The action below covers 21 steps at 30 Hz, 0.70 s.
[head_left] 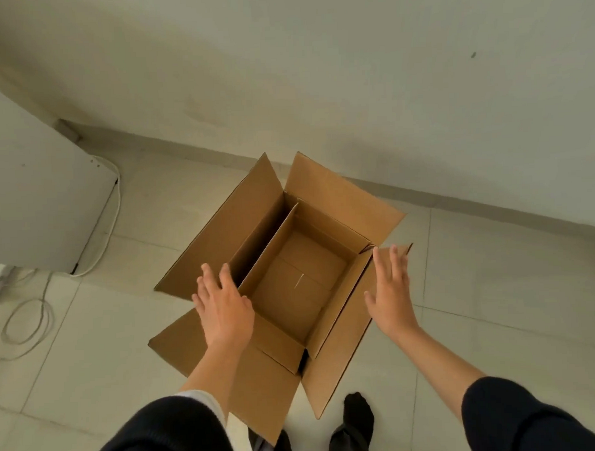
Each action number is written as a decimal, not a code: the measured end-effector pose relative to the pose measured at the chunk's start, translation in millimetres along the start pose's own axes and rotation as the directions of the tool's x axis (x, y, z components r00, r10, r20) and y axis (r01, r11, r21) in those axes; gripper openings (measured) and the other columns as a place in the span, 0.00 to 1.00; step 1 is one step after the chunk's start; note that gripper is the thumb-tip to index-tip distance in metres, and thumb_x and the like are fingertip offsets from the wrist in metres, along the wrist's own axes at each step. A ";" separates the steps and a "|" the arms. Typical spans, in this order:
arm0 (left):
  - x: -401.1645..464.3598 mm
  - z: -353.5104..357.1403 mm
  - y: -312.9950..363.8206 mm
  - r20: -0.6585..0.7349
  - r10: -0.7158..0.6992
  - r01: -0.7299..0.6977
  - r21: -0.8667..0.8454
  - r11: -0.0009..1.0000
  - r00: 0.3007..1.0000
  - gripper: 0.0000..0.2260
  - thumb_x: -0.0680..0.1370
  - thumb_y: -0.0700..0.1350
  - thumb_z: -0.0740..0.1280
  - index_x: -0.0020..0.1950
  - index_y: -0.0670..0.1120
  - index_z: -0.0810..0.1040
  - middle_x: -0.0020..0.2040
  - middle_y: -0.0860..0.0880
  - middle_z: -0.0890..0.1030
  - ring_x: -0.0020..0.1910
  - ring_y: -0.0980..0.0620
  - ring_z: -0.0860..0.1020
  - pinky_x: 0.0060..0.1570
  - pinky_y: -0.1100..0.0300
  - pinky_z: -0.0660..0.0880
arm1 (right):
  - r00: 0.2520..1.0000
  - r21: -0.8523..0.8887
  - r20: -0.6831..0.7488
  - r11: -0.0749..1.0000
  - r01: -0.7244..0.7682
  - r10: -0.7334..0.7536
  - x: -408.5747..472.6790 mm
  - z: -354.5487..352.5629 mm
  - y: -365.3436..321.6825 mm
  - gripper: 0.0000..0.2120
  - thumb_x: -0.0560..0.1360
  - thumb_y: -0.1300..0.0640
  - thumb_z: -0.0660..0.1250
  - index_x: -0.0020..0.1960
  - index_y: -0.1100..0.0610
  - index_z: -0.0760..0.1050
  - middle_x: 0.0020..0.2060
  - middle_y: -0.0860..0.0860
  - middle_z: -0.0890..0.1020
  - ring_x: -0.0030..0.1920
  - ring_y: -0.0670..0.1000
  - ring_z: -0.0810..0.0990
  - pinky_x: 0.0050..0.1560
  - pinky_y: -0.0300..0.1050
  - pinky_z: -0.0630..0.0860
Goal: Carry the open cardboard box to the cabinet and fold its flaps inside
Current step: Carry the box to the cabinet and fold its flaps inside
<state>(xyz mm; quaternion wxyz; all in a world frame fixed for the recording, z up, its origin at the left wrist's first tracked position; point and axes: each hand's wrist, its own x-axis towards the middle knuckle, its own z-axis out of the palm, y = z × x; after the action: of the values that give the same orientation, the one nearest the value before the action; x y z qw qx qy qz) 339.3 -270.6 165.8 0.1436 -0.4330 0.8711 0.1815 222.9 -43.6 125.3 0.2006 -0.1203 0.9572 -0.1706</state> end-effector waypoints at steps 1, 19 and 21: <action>6.3 -2.4 -3.0 -0.004 0.011 -0.011 -0.003 1.000 1.000 0.30 0.78 0.41 0.62 0.77 0.46 0.53 0.79 0.40 0.48 0.78 0.40 0.48 0.77 0.43 0.50 | 0.998 0.106 -0.043 0.994 -0.042 0.047 -6.7 4.4 -1.6 0.41 0.74 0.62 0.67 0.76 0.51 0.44 0.77 0.55 0.43 0.76 0.60 0.43 0.70 0.56 0.66; 109.5 -22.0 -69.9 0.353 -0.021 -0.052 0.194 0.980 0.935 0.34 0.78 0.37 0.59 0.77 0.41 0.41 0.75 0.37 0.55 0.72 0.34 0.60 0.72 0.43 0.61 | 0.645 0.588 0.101 0.478 -0.653 0.757 -47.6 50.0 -2.4 0.16 0.78 0.60 0.62 0.62 0.66 0.71 0.59 0.64 0.78 0.60 0.63 0.76 0.62 0.56 0.73; 108.0 -14.9 -70.8 0.390 -0.029 -0.039 0.166 0.985 0.920 0.36 0.77 0.38 0.61 0.77 0.41 0.40 0.75 0.36 0.54 0.72 0.33 0.60 0.72 0.42 0.61 | 0.646 0.551 0.053 0.517 -0.655 0.761 -45.7 36.9 10.2 0.20 0.78 0.59 0.61 0.66 0.69 0.67 0.63 0.65 0.75 0.64 0.64 0.73 0.64 0.54 0.69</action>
<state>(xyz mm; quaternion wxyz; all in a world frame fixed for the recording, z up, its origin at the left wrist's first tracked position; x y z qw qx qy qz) 332.0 -392.6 121.5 0.3505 -0.3719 0.8384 0.1896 277.6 -31.0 105.4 0.1826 0.3586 0.8508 -0.3379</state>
